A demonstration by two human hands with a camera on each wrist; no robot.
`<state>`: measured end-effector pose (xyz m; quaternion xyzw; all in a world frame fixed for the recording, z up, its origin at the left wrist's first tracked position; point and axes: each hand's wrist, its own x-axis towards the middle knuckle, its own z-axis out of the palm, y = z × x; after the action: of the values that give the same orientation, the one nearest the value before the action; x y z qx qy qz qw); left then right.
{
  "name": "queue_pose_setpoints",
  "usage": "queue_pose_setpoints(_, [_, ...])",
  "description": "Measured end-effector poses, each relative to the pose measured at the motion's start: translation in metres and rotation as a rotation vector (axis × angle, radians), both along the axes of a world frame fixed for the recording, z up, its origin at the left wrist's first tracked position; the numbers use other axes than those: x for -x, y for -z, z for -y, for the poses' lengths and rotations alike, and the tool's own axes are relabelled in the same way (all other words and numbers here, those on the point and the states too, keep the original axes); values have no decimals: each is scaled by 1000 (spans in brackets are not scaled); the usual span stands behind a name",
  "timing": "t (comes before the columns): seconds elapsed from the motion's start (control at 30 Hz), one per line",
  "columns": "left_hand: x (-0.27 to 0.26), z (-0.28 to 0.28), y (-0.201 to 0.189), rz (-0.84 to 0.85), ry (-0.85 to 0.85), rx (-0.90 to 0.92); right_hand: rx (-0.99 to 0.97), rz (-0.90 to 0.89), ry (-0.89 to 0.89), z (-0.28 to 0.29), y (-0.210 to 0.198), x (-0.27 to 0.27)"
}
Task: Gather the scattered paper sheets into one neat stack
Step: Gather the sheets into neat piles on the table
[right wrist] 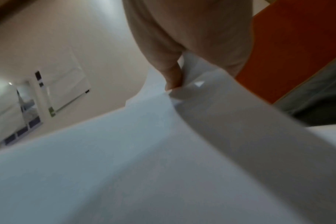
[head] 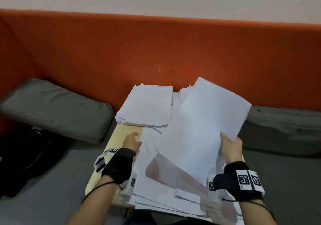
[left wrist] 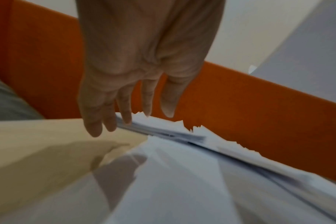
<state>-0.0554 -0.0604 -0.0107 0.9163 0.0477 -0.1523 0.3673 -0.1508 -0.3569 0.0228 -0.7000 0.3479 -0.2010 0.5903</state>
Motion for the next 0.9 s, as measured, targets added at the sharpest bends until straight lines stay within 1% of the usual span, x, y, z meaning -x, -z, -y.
queue_pose_setpoints(0.1, [4, -7, 18, -115, -3, -107, -4, -167, -108, 5, 18, 4])
queue_pose_setpoints(0.2, [9, -4, 25, -121, 9, -131, -3, -385, -260, -8, 32, 7])
queue_pose_setpoints(0.27, [10, -1, 25, -120, -5, -118, 83, -508, -393, -22, 42, 9])
queue_pose_setpoints(0.33, [10, 1, 26, -113, -12, -115, 174, -584, -495, -37, 50, 11])
queue_pose_setpoints(0.43, [11, 6, 26, -40, -40, -105, 234, -620, -546, -58, 51, 9])
queue_pose_setpoints(0.5, [12, 10, 28, 3, -64, -48, 227, -616, -563, -68, 48, 3])
queue_pose_setpoints(0.57, [15, 13, 27, -1, -45, -53, 221, -602, -545, -72, 47, -2])
queue_pose_setpoints(0.67, [18, 14, 25, -1, -29, -177, 242, -623, -475, -70, 47, -6])
queue_pose_setpoints(0.73, [22, 14, 24, 43, -20, -259, 291, -681, -454, -61, 48, -5])
queue_pose_setpoints(0.77, [23, 14, 25, 66, -14, -244, 325, -723, -433, -55, 48, -5])
queue_pose_setpoints(0.8, [24, 15, 26, 64, 7, -177, 368, -773, -395, -47, 47, -4])
queue_pose_setpoints(0.9, [34, 28, 23, -33, 165, 60, 445, -945, -266, -20, 44, 7])
